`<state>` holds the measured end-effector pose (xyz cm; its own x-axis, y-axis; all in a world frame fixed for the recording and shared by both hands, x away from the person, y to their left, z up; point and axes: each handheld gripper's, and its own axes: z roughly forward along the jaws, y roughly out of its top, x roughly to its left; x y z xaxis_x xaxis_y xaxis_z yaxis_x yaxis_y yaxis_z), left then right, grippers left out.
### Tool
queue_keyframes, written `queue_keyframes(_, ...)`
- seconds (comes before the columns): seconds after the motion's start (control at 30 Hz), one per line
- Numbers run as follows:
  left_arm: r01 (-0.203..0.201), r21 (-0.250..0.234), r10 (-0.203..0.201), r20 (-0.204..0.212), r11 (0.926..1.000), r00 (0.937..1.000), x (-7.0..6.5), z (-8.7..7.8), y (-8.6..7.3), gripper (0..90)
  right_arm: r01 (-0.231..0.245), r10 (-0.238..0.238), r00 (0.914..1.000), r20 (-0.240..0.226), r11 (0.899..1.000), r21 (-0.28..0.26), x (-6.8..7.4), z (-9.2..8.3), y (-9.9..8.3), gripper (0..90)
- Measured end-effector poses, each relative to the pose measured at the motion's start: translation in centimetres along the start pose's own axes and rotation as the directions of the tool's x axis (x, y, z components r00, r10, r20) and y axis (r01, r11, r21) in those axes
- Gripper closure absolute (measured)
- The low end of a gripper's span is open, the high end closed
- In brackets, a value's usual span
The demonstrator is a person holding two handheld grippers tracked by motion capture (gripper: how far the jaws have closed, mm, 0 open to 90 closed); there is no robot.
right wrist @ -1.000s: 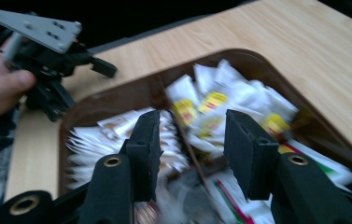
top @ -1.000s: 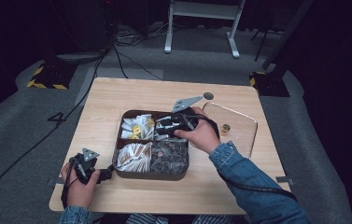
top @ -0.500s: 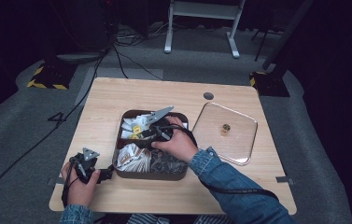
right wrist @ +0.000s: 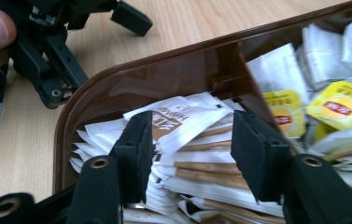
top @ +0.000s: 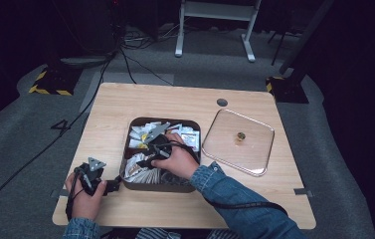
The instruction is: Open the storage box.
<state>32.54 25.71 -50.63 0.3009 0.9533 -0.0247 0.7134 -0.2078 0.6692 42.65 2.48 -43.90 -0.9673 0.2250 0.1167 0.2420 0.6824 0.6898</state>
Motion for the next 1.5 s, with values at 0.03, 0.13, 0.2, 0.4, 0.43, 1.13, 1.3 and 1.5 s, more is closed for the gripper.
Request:
queue_keyframes(0.03,0.000,0.000,0.000,0.000,1.0000,1.0000,0.0,0.0,0.0,2.9,0.001,-0.001,1.0000,-0.003,1.000,0.006,0.1,0.2,0.0,49.8)
queue_keyframes(0.13,0.000,0.000,0.000,-0.001,1.0000,1.0000,0.0,0.0,0.0,3.0,0.017,-0.017,0.9998,-0.010,0.999,0.028,0.5,0.8,-0.1,49.7)
queue_keyframes(0.2,0.000,0.000,0.000,-0.002,1.0000,1.0000,0.0,0.0,0.0,3.0,0.030,-0.029,0.9994,-0.016,0.999,0.045,0.7,1.2,-0.1,49.5)
queue_keyframes(0.4,0.000,0.000,0.000,-0.002,1.0000,1.0000,0.0,0.0,0.0,3.0,0.046,-0.046,0.9989,0.002,0.998,0.038,1.1,1.7,0.1,56.6)
queue_keyframes(0.43,-0.002,0.000,0.002,-0.001,1.0000,1.0000,0.0,0.0,0.0,3.1,0.050,-0.051,0.9987,0.004,0.998,0.038,1.2,1.7,0.2,58.4)
queue_keyframes(1.13,0.000,0.000,0.000,-0.002,1.0000,1.0000,0.0,0.0,0.0,3.0,0.064,-0.063,0.9979,-0.015,0.997,0.038,2.2,2.8,0.8,82.9)
queue_keyframes(1.3,0.000,0.000,0.000,-0.002,1.0000,1.0000,0.0,0.0,0.0,3.0,0.067,-0.067,0.9977,-0.014,0.998,0.018,2.5,2.8,0.8,88.3)
queue_keyframes(1.5,0.000,0.000,0.000,-0.002,1.0000,1.0000,0.0,0.0,0.0,3.0,0.045,-0.046,0.9986,-0.026,0.999,-0.022,2.5,1.9,1.0,88.9)
